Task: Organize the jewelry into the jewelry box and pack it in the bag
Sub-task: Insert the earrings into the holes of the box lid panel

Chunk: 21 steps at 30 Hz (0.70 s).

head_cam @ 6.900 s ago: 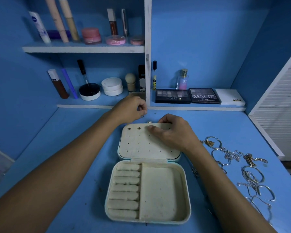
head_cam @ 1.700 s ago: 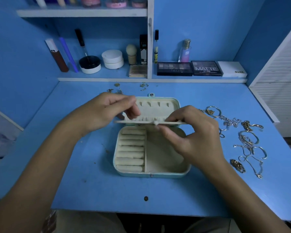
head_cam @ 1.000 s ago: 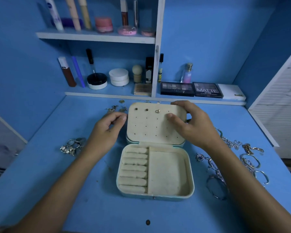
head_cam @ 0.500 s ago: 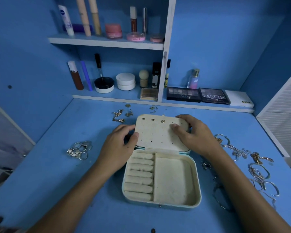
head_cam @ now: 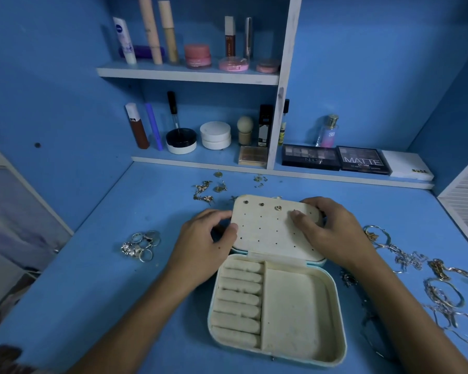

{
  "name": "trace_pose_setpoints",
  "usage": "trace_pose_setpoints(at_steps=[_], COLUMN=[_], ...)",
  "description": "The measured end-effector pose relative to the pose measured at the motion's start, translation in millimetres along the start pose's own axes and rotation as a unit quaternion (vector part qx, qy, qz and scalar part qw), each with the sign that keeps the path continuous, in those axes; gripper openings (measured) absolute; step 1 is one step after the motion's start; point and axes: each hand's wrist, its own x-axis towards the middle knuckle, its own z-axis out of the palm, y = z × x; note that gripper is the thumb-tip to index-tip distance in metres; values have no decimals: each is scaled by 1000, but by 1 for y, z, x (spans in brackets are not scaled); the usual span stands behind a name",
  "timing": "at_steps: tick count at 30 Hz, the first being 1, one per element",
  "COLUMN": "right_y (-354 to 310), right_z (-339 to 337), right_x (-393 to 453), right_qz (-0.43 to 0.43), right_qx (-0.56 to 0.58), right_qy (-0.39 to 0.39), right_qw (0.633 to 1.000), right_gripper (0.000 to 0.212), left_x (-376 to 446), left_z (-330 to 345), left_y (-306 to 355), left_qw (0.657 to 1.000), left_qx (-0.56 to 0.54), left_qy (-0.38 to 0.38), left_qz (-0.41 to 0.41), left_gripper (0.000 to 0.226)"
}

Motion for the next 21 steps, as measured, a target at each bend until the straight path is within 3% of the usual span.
trace_pose_setpoints(at_steps=[7, 16, 21], right_y=[-2, -3, -2], right_z=[0, -1, -1], right_x=[0, 0, 0], right_qz=[-7, -10, -13], right_qx=[-16, -15, -15], right_qy=[4, 10, 7], right_qw=[1000, 1000, 1000], right_gripper=[38, 31, 28], left_x=[13, 58, 82], left_z=[-9, -44, -58], left_y=[-3, -23, -33], left_qw=[998, 988, 985], left_qx=[-19, 121, 169], left_qy=[23, 90, -16], left_qz=[-59, -40, -29], left_gripper=[12, 14, 12])
